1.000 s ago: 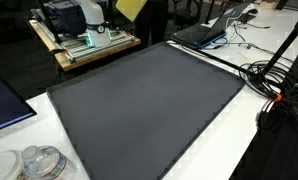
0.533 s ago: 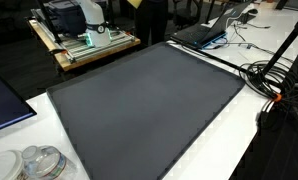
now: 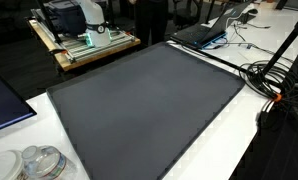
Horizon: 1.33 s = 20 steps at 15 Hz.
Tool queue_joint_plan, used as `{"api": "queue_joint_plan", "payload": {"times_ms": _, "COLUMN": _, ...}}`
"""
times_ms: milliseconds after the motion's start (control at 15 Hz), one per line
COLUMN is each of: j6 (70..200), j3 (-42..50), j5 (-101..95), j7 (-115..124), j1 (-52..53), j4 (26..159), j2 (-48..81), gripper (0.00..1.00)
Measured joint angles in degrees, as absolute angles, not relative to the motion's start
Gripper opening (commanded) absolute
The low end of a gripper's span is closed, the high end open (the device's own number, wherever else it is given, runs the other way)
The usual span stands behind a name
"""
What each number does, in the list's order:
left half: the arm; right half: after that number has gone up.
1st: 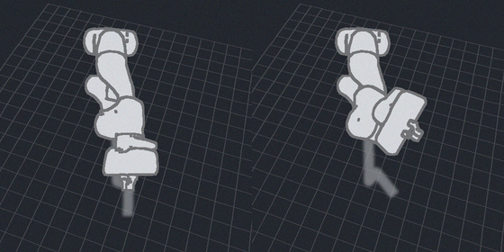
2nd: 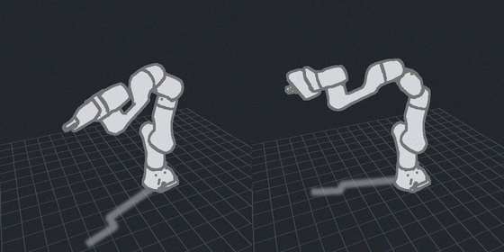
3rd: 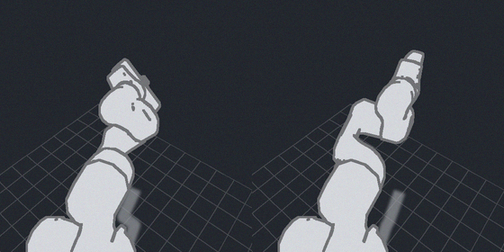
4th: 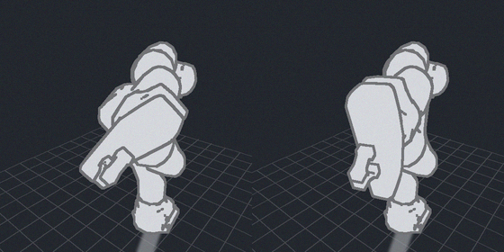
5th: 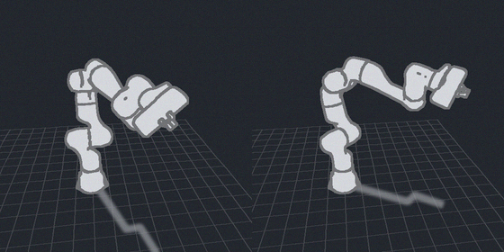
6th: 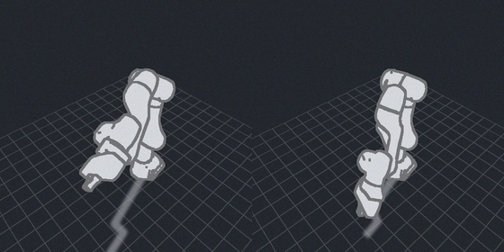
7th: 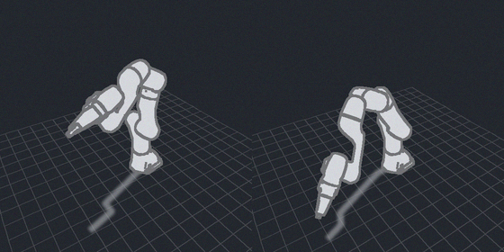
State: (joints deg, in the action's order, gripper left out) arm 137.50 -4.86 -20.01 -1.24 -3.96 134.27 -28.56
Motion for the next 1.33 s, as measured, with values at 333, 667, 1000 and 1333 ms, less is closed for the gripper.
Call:
{"api": "queue_joint_plan", "payload": {"times_ms": 333, "j6": 141.91, "j3": -4.87, "j5": -20.03, "j7": -1.02, "j1": -3.99, "j4": 134.28, "j2": -28.58, "gripper": 0.06}}
{"api": "queue_joint_plan", "payload": {"times_ms": 667, "j6": 143.55, "j3": -4.86, "j5": -20.03, "j7": -0.88, "j1": -4.04, "j4": 134.28, "j2": -28.71, "gripper": 0.47}}
{"api": "queue_joint_plan", "payload": {"times_ms": 1000, "j6": 143.55, "j3": -4.86, "j5": -20.03, "j7": -0.88, "j1": -4.05, "j4": 134.28, "j2": -28.71, "gripper": 0.82}}
{"api": "queue_joint_plan", "payload": {"times_ms": 1333, "j6": 143.52, "j3": -4.86, "j5": -20.03, "j7": -0.89, "j1": -4.05, "j4": 134.30, "j2": -28.71, "gripper": 1.00}}
